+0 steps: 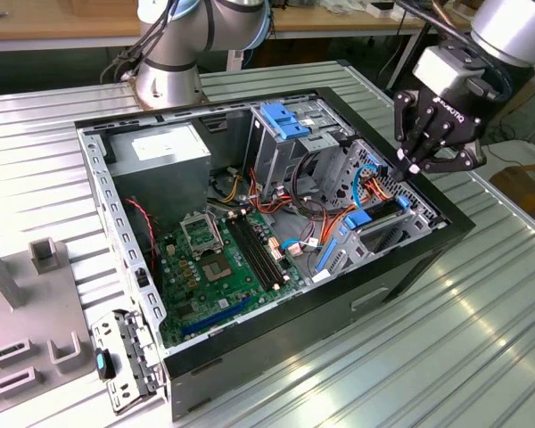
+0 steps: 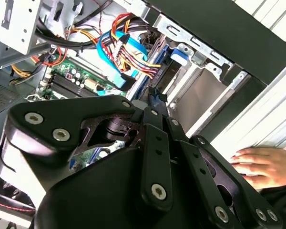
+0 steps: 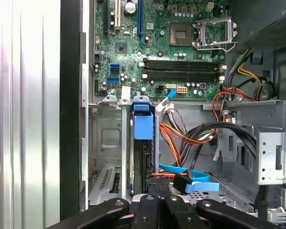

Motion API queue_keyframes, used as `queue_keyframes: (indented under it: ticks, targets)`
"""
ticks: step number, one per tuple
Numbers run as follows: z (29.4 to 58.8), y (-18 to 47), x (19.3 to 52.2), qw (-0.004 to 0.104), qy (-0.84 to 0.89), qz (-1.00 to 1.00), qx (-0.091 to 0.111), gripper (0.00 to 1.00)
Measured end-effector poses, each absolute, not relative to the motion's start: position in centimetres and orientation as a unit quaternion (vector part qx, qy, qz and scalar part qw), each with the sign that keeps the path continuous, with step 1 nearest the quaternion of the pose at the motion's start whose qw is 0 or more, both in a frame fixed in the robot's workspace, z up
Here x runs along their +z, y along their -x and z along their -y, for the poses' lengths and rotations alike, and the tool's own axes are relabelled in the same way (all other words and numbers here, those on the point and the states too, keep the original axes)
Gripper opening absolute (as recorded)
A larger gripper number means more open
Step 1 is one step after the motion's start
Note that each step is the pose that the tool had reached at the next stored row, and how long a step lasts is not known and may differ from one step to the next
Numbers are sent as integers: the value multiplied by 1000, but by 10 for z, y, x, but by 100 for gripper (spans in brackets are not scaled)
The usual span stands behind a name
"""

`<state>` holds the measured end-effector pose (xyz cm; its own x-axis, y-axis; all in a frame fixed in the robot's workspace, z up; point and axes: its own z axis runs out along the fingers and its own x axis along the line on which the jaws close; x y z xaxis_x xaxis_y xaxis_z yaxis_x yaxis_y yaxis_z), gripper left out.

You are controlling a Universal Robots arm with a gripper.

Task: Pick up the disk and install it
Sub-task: 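Insert the second disk wire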

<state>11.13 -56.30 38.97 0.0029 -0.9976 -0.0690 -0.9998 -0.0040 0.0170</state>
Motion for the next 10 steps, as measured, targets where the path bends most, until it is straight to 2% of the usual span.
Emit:
queue_keyframes:
  ticks: [7,10]
  targets:
    - [538,-112,393,14,708,-706,35,11]
    - [538,-112,393,14,708,-706,35,11]
